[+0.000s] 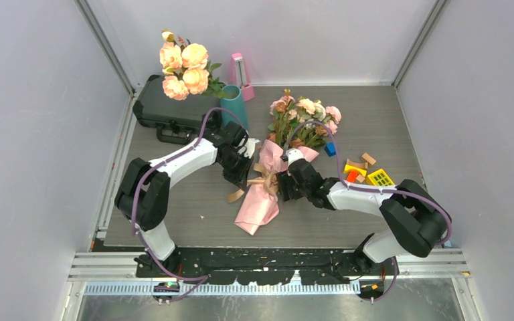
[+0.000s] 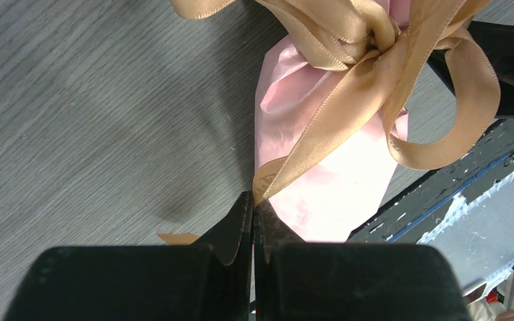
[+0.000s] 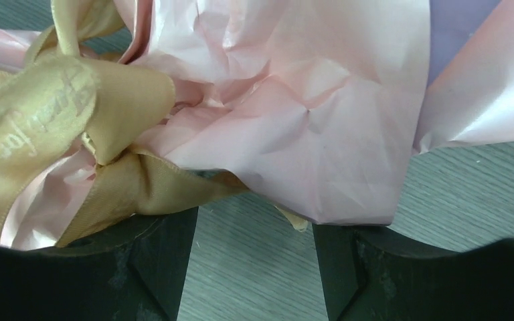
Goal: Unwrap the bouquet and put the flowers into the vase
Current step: Untie the ribbon from the wrapping paper.
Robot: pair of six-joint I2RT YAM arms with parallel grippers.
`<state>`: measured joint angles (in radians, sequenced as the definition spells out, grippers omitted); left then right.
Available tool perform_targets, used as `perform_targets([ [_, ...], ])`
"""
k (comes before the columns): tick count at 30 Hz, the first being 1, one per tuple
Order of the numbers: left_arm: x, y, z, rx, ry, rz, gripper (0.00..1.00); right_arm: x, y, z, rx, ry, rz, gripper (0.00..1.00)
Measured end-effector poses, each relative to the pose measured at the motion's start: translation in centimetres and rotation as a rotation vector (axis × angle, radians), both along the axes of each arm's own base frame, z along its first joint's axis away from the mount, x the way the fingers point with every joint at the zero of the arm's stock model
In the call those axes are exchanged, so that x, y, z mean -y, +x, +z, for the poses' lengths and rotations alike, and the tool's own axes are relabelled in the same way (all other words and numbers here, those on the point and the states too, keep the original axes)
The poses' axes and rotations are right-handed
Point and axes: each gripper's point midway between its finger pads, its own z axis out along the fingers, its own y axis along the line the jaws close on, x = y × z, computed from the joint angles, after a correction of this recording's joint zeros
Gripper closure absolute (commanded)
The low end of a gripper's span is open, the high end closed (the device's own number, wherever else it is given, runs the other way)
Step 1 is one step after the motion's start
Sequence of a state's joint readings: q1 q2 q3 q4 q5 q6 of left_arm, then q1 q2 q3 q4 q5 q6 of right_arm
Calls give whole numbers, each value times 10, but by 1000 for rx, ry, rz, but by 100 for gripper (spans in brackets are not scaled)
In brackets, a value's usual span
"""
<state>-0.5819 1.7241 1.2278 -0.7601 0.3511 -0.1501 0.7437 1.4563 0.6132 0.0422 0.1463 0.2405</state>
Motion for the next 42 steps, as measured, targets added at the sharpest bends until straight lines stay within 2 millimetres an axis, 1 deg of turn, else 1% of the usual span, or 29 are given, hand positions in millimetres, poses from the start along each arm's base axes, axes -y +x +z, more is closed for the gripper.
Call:
perform_targets([
  [3, 1, -1, 0, -3, -4, -2, 100, -1, 5, 3, 51, -24, -14, 34],
  [7, 1, -1, 0, -8, -9, -4, 100, -7, 11, 12, 133, -43, -20, 36],
  [11, 2, -2, -1, -15, -9, -5, 100, -11, 14, 15, 180, -58, -27, 41],
  [14, 2, -2, -1, -15, -8, -5, 100, -8, 16, 10, 192, -90, -36, 50],
  [15, 2, -2, -1, -15, -8, -5, 100, -7, 16, 10, 199, -102, -41, 55],
  [16, 2, -2, -1, -16, -8, -5, 100, -6, 16, 10, 205, -109, -45, 58],
  [17, 2, -2, -1, -16, -8, -5, 100, -5, 17, 11, 214, -115, -52, 64],
  [19, 2, -2, -1, -16, -8, -5, 100, -5, 17, 12, 227, -123, -57, 71],
  [24, 2, -2, -1, -16, -8, -5, 100, 0, 16, 13, 240, -133, -72, 84],
  [29, 1, -3, -1, -17, -7, -5, 100, -1, 14, 26, 259, -108, -81, 97],
  [30, 2, -3, -1, -17, -7, -5, 100, -1, 14, 29, 264, -99, -84, 99],
  [34, 1, -3, -2, -18, -6, -4, 100, 0, 10, 37, 269, -67, -98, 99],
  [42, 2, -3, -4, -24, -3, -2, 100, 8, 0, 44, 244, -36, -130, 100],
])
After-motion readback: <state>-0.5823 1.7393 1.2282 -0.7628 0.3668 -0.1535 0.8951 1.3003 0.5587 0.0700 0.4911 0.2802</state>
